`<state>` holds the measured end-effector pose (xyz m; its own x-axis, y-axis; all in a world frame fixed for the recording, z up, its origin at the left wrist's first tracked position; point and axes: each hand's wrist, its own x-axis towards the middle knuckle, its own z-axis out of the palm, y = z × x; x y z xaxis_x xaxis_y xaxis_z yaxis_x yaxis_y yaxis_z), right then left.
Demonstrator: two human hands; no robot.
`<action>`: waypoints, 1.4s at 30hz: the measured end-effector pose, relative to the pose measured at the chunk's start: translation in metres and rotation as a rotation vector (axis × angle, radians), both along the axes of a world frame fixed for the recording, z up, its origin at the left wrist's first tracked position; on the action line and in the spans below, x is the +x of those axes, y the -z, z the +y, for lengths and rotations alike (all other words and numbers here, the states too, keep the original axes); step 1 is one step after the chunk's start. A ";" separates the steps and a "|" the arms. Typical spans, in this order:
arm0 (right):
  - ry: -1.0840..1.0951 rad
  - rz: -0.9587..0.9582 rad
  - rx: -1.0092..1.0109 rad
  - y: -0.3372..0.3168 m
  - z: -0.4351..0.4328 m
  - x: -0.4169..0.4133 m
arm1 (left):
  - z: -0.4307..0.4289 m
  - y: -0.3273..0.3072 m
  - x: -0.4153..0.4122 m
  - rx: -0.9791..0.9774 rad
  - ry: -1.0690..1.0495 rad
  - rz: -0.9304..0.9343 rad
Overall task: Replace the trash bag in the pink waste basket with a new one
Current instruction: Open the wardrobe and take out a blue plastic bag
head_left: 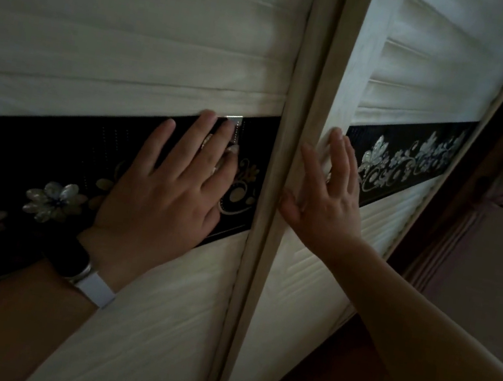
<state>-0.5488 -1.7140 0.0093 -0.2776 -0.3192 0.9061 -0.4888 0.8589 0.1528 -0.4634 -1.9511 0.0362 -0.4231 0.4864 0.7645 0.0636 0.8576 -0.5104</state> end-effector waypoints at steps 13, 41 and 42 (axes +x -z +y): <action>0.041 -0.129 -0.118 -0.003 0.053 -0.023 | 0.090 -0.019 -0.037 0.146 0.330 -0.035; -0.177 -0.220 -0.226 0.030 0.171 -0.118 | 0.262 -0.006 -0.200 0.416 0.396 -0.050; -0.173 -0.221 -0.222 0.030 0.176 -0.122 | 0.267 -0.006 -0.204 0.407 0.379 -0.051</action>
<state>-0.6706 -1.5377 -0.0206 -0.4338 -0.1802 0.8828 -0.6300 0.7611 -0.1542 -0.6676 -1.6841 0.0426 -0.3172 0.2812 0.9057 0.4214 0.8974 -0.1310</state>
